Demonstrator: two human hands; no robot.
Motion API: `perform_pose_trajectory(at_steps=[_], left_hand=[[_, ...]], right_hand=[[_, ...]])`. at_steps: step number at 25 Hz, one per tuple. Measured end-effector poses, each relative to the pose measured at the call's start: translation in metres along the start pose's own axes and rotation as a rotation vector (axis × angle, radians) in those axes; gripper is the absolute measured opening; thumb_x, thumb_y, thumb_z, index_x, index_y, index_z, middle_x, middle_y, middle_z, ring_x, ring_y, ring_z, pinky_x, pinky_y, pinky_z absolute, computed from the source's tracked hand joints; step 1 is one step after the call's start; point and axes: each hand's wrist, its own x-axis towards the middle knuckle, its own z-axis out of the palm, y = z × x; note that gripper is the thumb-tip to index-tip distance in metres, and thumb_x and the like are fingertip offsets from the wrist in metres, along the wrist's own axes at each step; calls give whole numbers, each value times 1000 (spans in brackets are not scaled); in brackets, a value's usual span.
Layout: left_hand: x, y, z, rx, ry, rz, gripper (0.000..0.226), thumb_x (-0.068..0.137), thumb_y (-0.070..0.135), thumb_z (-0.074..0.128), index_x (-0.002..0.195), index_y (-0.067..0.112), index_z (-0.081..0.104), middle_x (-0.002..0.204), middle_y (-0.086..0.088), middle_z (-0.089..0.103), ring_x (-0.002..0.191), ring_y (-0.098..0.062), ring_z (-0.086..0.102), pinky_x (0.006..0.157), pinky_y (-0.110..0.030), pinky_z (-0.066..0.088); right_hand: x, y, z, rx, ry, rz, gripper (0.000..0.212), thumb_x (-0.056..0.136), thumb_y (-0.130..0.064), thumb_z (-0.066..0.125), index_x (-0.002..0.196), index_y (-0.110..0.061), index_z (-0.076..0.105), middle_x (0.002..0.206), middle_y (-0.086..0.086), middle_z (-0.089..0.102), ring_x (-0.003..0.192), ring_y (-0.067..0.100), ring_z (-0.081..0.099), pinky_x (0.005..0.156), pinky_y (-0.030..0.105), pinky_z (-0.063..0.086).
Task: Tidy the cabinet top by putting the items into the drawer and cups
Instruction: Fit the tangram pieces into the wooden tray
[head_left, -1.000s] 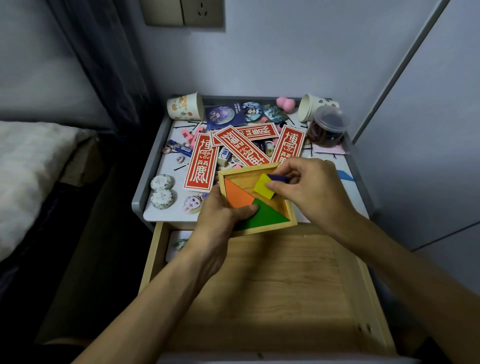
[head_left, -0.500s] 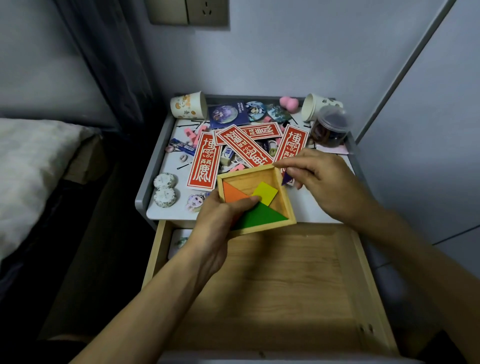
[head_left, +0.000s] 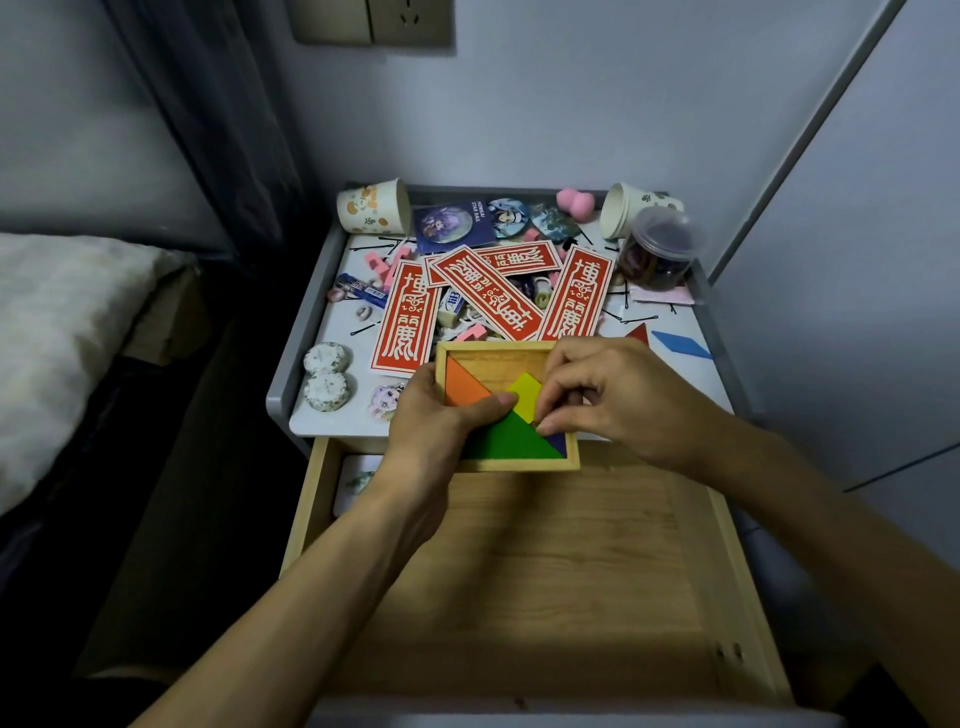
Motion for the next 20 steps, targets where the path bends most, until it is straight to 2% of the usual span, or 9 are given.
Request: perform_pose_trajectory(at_steps=[4, 6, 10, 13, 17, 20], left_hand=[[0, 0, -1, 6, -2, -13, 47, 74, -3, 77, 116, 3, 58, 102, -12, 74, 93, -29, 72, 86, -44, 57], [-1, 0, -1, -2, -9, -15, 46, 75, -2, 77, 116, 4, 59, 103, -11, 74, 93, -29, 72, 86, -43, 58], [-1, 1, 0, 7, -43, -10, 43, 76, -2, 77, 114, 8, 59, 102, -10, 74, 93, -27, 72, 84, -40, 59], [-2, -1, 0, 26, -55, -9, 43, 76, -2, 77, 114, 9, 60, 103, -9, 74, 94, -27, 72, 87, -45, 57], [-1, -1, -2, 11, -54, -21, 46, 76, -2, 76, 117, 9, 59, 106, -9, 74, 97, -27, 71, 91, -47, 55], [-1, 1, -2, 21, -31, -32, 50, 75, 2, 78, 120, 9, 58, 107, -8, 73, 96, -25, 71, 84, -40, 59]], right_hand=[[1, 3, -3, 7, -60, -10, 9, 74, -16, 82, 82, -17, 78, 82, -8, 65, 76, 10, 60, 66, 22, 47], [2, 2, -4, 34, -47, -11, 8, 76, -15, 80, 83, -16, 78, 81, -7, 66, 76, 8, 60, 67, 19, 47], [3, 2, -3, -52, 155, 15, 18, 82, -12, 74, 99, -17, 74, 88, -14, 57, 77, 0, 52, 68, 9, 39], [4, 4, 1, -101, 110, 49, 17, 83, -12, 73, 100, -18, 72, 91, -19, 50, 84, -2, 49, 70, 6, 38], [5, 3, 4, -77, 52, 77, 14, 82, -13, 74, 95, -17, 73, 88, -15, 56, 82, -1, 52, 68, 8, 40], [7, 7, -4, -6, 151, 95, 13, 85, -10, 70, 95, -18, 72, 88, -13, 61, 81, -1, 55, 71, 8, 41]])
